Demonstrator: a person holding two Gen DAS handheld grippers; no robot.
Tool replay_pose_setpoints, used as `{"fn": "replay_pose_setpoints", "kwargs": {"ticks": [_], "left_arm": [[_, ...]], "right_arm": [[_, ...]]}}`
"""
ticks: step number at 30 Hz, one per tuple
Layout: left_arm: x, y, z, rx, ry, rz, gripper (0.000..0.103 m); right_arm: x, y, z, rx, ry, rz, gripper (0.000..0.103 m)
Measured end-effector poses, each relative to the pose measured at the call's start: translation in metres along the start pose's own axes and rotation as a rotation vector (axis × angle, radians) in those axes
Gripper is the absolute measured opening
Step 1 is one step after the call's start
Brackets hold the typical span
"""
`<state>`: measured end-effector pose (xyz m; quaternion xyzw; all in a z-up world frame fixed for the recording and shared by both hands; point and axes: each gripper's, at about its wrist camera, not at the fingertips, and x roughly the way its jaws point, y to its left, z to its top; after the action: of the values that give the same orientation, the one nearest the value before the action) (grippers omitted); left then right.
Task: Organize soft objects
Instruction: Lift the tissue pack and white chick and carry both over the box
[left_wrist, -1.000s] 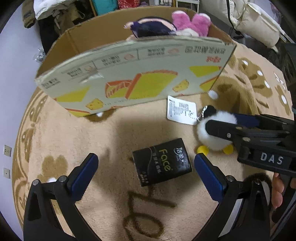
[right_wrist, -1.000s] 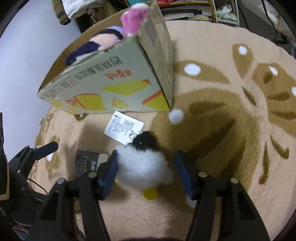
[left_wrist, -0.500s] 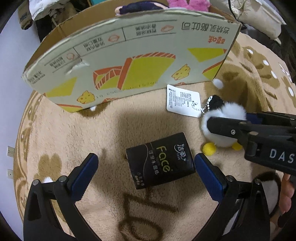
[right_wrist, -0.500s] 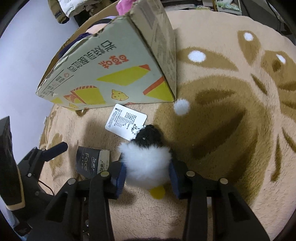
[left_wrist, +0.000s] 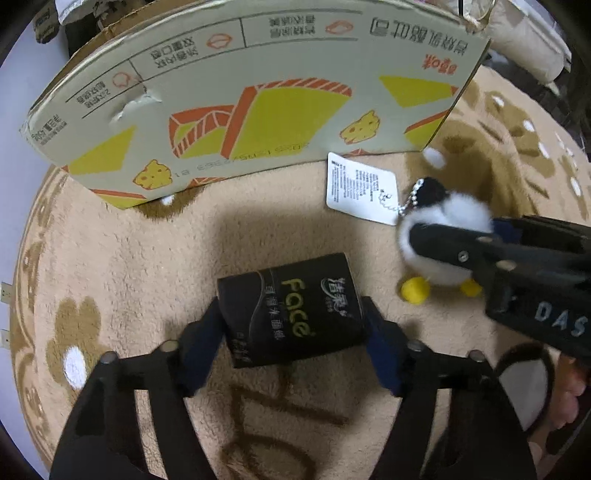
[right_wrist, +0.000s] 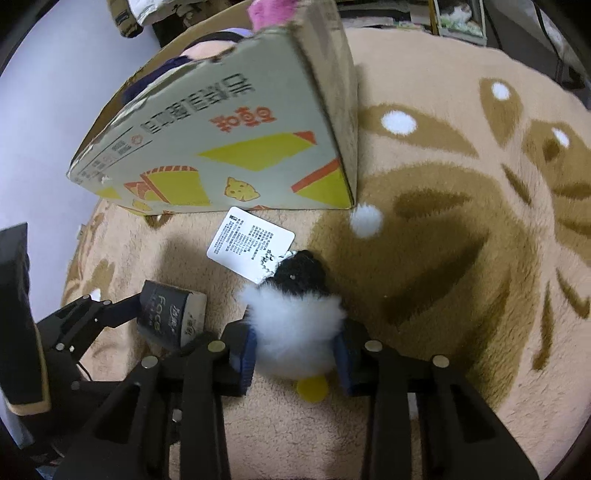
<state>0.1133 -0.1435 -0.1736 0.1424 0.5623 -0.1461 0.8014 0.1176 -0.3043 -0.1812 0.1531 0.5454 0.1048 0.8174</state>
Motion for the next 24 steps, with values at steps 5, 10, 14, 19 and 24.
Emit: {"fn": "replay_pose_setpoints", "kwargs": {"ticks": [5,10,14,19,24], "left_arm": [[-0.017,0.004,-0.005,-0.018,-0.059,0.025,0.067],[-0.041,0.011,-0.008,-0.033,-0.141,0.083,0.067],[-0.065,0.024,-0.004,-0.067,-0.224,0.104,0.067],[-0.108,0.038,0.002,-0.1,-0.338,0.133,0.067],[-0.132,0.069,0.01,-0.146,-0.423,0.186,0.067]], "right_arm": [[-0.005,0.0,0.002,0.01,-0.027,0.023,0.035],[-0.018,0.003,0.004,-0.003,-0.063,0.027,0.034],[-0.037,0.011,0.009,-0.017,-0.105,0.04,0.034],[-0.068,0.024,0.018,-0.046,-0.185,0.072,0.034],[-0.102,0.033,0.025,-0.054,-0.311,0.083,0.034]]}}
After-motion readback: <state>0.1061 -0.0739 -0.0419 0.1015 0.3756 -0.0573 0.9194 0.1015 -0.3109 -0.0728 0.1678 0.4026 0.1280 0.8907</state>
